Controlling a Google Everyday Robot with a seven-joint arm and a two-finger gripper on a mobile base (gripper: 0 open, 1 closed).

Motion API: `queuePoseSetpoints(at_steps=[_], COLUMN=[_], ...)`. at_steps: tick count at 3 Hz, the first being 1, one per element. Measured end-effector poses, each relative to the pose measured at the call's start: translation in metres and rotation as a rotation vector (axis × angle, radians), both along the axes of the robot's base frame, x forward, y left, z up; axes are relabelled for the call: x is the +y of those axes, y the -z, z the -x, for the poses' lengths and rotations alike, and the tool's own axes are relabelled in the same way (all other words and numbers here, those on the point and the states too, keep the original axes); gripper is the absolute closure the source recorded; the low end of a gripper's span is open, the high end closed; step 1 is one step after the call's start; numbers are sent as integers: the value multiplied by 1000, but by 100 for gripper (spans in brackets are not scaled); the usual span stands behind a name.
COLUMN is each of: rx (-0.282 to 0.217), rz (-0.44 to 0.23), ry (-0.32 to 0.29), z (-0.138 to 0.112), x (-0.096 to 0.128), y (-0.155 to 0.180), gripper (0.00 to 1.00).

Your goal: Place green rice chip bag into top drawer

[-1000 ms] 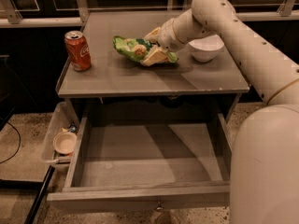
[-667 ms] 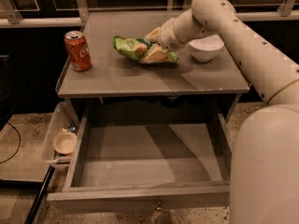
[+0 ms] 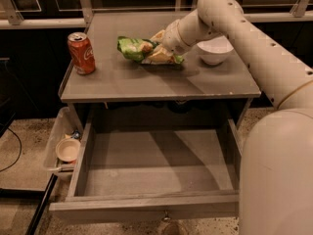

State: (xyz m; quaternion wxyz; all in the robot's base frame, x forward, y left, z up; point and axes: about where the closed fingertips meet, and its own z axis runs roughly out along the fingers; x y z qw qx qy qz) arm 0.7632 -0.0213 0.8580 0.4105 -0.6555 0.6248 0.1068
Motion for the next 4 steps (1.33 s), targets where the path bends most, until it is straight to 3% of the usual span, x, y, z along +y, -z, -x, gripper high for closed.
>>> queuePoseSetpoints(at_steps=[2, 4], rx=[-29, -81], rz=[-16, -44], ry=[-55, -63], z=[41, 94], x=[3, -22], y=[-16, -43], gripper=[100, 100])
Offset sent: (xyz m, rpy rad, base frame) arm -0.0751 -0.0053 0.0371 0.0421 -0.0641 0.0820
